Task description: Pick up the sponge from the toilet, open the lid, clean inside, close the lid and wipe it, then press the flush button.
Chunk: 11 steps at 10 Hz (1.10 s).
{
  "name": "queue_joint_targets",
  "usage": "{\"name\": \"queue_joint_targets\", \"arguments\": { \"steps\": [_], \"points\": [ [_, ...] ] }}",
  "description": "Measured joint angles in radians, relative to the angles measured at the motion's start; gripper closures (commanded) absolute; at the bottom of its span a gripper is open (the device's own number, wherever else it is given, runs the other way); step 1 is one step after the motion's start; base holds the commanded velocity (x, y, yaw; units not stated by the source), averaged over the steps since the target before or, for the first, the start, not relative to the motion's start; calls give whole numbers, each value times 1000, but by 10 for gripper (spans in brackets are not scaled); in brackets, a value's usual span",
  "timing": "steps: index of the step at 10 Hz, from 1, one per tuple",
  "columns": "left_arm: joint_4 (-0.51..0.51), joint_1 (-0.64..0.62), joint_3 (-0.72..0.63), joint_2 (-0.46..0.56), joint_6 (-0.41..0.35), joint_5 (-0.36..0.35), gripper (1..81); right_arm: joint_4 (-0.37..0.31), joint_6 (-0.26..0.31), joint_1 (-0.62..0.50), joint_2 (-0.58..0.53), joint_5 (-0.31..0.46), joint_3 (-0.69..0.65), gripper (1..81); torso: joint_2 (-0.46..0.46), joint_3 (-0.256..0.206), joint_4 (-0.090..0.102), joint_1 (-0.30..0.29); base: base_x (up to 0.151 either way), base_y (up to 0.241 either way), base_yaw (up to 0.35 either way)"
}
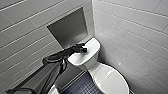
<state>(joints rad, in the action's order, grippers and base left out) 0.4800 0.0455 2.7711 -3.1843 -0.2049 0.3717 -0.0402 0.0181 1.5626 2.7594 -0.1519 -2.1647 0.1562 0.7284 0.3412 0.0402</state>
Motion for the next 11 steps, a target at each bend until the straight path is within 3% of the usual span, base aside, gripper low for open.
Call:
{"name": "queue_joint_targets", "arguments": {
  "steps": [2, 6, 11],
  "points": [
    [69, -38, -10, 24, 1, 81, 811, 0, 0, 0, 0, 0, 0, 811, 0, 0, 0, 0, 0, 0, 0],
    [188, -72, -94, 116, 17, 153, 811, 8, 0, 8, 1, 0, 0, 811, -1, 1, -1, 0, 0, 0, 0],
    [189, -77, -439, 316, 14, 184, 811, 8, 0, -3, 5, -1, -1, 811, -1, 1, -1, 1, 0, 0, 0]
  ]
}}
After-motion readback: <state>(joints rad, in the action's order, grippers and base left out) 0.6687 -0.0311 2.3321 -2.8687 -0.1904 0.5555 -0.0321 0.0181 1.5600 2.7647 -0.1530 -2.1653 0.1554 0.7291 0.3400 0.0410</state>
